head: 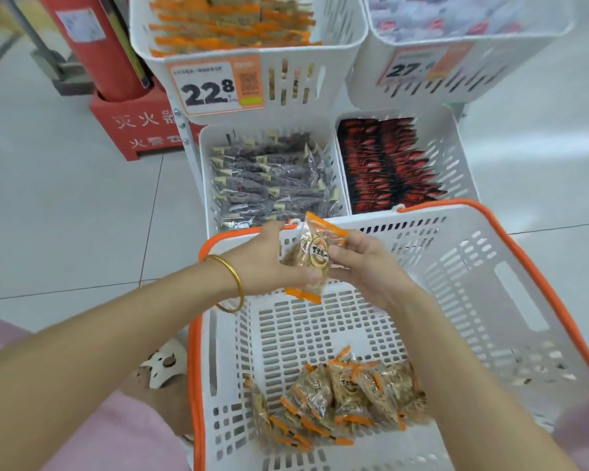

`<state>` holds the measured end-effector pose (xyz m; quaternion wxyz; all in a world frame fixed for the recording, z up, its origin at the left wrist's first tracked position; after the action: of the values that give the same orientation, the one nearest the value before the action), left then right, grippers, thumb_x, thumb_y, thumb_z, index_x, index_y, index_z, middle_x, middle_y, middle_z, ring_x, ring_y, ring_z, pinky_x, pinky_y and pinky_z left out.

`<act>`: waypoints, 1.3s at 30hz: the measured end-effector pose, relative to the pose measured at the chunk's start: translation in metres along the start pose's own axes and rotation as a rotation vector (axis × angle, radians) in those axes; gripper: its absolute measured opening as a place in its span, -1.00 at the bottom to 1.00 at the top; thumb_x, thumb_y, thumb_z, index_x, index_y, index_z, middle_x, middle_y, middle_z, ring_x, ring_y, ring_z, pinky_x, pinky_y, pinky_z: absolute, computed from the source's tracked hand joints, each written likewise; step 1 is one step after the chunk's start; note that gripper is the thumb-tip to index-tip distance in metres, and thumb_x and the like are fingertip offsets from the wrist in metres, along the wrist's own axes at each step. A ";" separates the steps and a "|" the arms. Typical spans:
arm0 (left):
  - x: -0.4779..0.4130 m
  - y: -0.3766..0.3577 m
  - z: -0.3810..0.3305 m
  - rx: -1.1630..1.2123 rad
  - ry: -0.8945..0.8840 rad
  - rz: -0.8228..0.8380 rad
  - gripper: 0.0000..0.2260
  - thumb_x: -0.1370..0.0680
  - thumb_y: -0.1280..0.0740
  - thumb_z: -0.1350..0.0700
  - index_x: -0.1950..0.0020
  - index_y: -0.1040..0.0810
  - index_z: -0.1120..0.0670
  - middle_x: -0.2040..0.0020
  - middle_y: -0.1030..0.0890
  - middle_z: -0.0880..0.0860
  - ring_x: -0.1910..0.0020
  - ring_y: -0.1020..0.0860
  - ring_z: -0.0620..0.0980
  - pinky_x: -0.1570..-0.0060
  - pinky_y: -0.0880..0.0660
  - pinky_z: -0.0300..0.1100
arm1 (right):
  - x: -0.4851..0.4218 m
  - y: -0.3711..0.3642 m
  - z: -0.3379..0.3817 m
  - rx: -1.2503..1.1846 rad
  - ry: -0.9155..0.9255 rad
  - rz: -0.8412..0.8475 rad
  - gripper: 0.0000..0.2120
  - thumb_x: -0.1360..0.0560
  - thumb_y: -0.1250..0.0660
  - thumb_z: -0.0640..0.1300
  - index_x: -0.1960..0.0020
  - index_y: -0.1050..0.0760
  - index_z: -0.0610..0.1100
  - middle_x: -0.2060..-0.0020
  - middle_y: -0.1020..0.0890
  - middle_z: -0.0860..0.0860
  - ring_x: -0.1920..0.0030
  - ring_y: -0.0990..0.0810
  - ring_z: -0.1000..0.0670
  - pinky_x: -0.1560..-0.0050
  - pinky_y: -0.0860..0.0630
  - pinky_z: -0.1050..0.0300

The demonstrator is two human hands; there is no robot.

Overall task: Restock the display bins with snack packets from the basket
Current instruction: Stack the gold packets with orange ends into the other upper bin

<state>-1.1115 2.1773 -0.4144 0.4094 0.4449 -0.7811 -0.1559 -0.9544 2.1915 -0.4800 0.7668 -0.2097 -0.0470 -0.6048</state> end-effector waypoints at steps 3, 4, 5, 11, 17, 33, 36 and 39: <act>-0.005 0.002 -0.011 0.141 -0.075 -0.066 -0.09 -0.39 -0.50 0.01 -0.52 0.04 0.08 -0.24 -0.45 -0.04 -0.10 -0.49 -0.12 -0.04 -0.47 -0.28 | 0.009 -0.012 0.035 -0.058 0.100 0.012 -0.86 -0.51 -0.25 -0.38 -0.04 -0.50 -0.28 0.03 -0.58 -0.24 0.11 -0.64 -0.12 0.03 -0.62 -0.02; -0.007 0.006 -0.013 0.163 -0.095 -0.093 -0.08 -0.38 -0.51 0.06 -0.52 0.05 0.07 -0.24 -0.47 -0.02 -0.11 -0.52 -0.09 -0.10 -0.50 -0.20 | 0.012 -0.014 0.044 -0.046 0.117 0.018 -0.87 -0.50 -0.26 -0.39 -0.03 -0.51 -0.27 0.02 -0.57 -0.25 0.12 -0.65 -0.10 0.07 -0.62 0.01; -0.008 0.010 -0.017 0.176 -0.107 -0.103 -0.06 -0.37 -0.52 0.09 -0.52 0.07 0.04 -0.24 -0.49 0.01 -0.12 -0.54 -0.06 -0.14 -0.51 -0.12 | 0.014 -0.013 0.053 -0.016 0.123 0.016 -0.86 -0.49 -0.28 -0.39 -0.02 -0.51 -0.25 0.00 -0.56 -0.26 0.13 -0.65 -0.10 0.10 -0.62 0.03; -0.004 0.038 -0.049 0.044 -0.254 -0.133 0.04 -0.40 -0.49 0.21 -0.51 0.28 -0.13 -0.18 -0.48 0.05 -0.05 -0.59 0.03 -0.08 -0.54 0.01 | 0.017 -0.011 0.117 0.463 0.101 0.220 -0.40 -0.35 -0.49 -0.15 -0.35 -0.38 0.00 -0.25 -0.53 0.01 -0.12 -0.61 -0.02 0.06 -0.61 -0.05; -0.006 0.084 -0.078 0.032 -0.402 -0.224 0.07 -0.36 -0.52 0.18 -0.49 0.26 -0.20 -0.22 -0.44 0.03 0.03 -0.60 0.00 -0.01 -0.57 -0.02 | 0.007 -0.025 0.170 0.622 0.329 0.083 -0.69 -0.35 -0.49 -0.31 -0.01 -0.56 -0.05 0.13 -0.67 -0.03 0.12 -0.67 -0.06 0.04 -0.61 -0.18; -0.051 0.199 -0.069 -0.601 -0.227 -0.824 -0.19 -0.37 0.34 -0.31 -0.48 -0.22 0.00 -0.52 -0.16 0.08 -0.51 -0.04 0.07 -0.45 0.06 0.06 | -0.150 -0.071 0.344 1.376 0.832 -0.629 -0.64 -0.45 -0.31 -0.17 -0.24 -0.47 0.00 -0.11 -0.61 -0.05 -0.15 -0.52 -0.15 0.02 -0.42 0.03; -0.056 0.201 -0.068 -0.584 -0.236 -0.870 -0.34 -0.49 0.12 -0.25 -0.32 -0.47 0.10 -0.35 -0.44 0.19 -0.38 -0.35 0.19 -0.33 -0.24 0.20 | -0.194 -0.080 0.339 1.516 0.793 -0.517 -0.65 -0.44 -0.26 -0.28 -0.21 -0.48 -0.08 -0.12 -0.59 -0.09 -0.15 -0.51 -0.18 0.06 -0.41 0.05; -0.061 0.199 -0.068 -0.561 -0.220 -0.886 -0.41 -0.53 0.06 -0.22 -0.26 -0.51 0.11 -0.28 -0.51 0.20 -0.31 -0.43 0.21 -0.26 -0.34 0.19 | -0.232 -0.078 0.329 1.535 0.624 -0.357 -0.68 -0.46 -0.25 -0.33 -0.19 -0.51 -0.14 -0.13 -0.58 -0.13 -0.17 -0.50 -0.17 -0.08 -0.43 0.06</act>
<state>-1.1549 2.3466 -0.2820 0.3233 0.5865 -0.4849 -0.5625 -1.0300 2.5130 -0.2360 0.5673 0.5562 -0.2632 -0.5472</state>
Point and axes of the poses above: each hand's wrist, its own x-axis away from the middle knuckle, its own y-axis out of the back of the hand, z = x × y, the point moved 5 cm from there along -x, towards the middle knuckle
